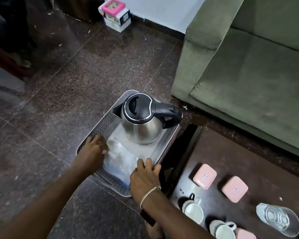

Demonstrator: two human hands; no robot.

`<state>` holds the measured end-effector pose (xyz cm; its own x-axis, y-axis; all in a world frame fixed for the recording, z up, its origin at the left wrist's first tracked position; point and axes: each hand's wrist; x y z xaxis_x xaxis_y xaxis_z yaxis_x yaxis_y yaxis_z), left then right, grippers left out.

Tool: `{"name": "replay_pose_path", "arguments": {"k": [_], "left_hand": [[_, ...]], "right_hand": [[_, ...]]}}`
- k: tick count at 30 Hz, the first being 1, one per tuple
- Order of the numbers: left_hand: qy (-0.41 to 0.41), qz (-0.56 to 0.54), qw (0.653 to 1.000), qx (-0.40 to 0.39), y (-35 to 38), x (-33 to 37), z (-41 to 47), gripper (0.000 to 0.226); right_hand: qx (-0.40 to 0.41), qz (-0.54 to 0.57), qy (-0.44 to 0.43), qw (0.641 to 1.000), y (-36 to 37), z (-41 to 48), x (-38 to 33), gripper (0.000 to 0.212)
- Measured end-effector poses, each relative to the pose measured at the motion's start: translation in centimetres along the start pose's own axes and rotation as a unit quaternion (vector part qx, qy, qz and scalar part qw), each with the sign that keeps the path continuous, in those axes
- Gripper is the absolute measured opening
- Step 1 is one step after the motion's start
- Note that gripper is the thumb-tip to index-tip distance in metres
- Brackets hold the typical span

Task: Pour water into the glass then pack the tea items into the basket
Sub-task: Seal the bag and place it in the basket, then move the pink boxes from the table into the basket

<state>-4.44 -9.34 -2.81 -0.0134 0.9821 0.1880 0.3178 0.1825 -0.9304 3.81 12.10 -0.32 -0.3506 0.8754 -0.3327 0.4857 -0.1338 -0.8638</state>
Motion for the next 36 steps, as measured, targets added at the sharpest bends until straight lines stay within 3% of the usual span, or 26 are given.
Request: {"name": "replay_pose_path", "arguments": {"k": [3, 6, 9, 17, 22, 29, 32, 36], "left_hand": [[0.003, 0.015, 1.0, -0.018, 0.0, 0.6, 0.5, 0.037], [0.042, -0.017, 0.986, -0.159, 0.4, 0.8, 1.6, 0.052], [0.044, 0.021, 0.972, -0.228, 1.4, 0.7, 2.4, 0.068], [0.045, 0.039, 0.973, -0.224, 2.5, -0.2, 2.7, 0.089], [0.03, 0.03, 0.972, -0.229, 1.8, 0.3, 2.8, 0.089], [0.025, 0.032, 0.975, -0.22, 2.0, 0.4, 2.6, 0.088], [0.006, 0.058, 0.976, -0.208, 1.7, 1.3, 2.1, 0.089], [-0.019, 0.074, 0.983, -0.165, 0.3, 3.4, -0.3, 0.088]], "right_hand": [[0.039, -0.016, 0.018, 0.999, -0.7, 1.0, -0.7, 0.008], [0.081, 0.016, -0.067, 0.994, -0.3, 3.1, -0.9, 0.026], [-0.03, 0.148, -0.099, 0.984, 0.0, 5.0, -0.2, 0.03], [-0.11, 0.074, -0.098, 0.986, 0.9, 6.2, 0.5, 0.036], [-0.151, 0.065, -0.078, 0.983, 0.2, 6.1, 0.7, 0.032], [-0.171, 0.107, -0.048, 0.978, -0.2, 6.5, 0.5, 0.046], [-0.148, 0.103, -0.077, 0.981, -0.9, 5.9, 0.4, 0.042], [-0.056, 0.062, -0.139, 0.987, -2.1, 2.9, 0.3, 0.027]]}}
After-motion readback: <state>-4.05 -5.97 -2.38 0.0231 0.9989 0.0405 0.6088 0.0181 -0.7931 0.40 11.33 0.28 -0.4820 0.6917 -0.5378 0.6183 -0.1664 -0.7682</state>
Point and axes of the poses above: each hand's wrist, its own z-axis towards the middle knuckle, its own y-axis out of the palm, x = y × z, and after that the axes turned 14 degrees about -y, right-handed
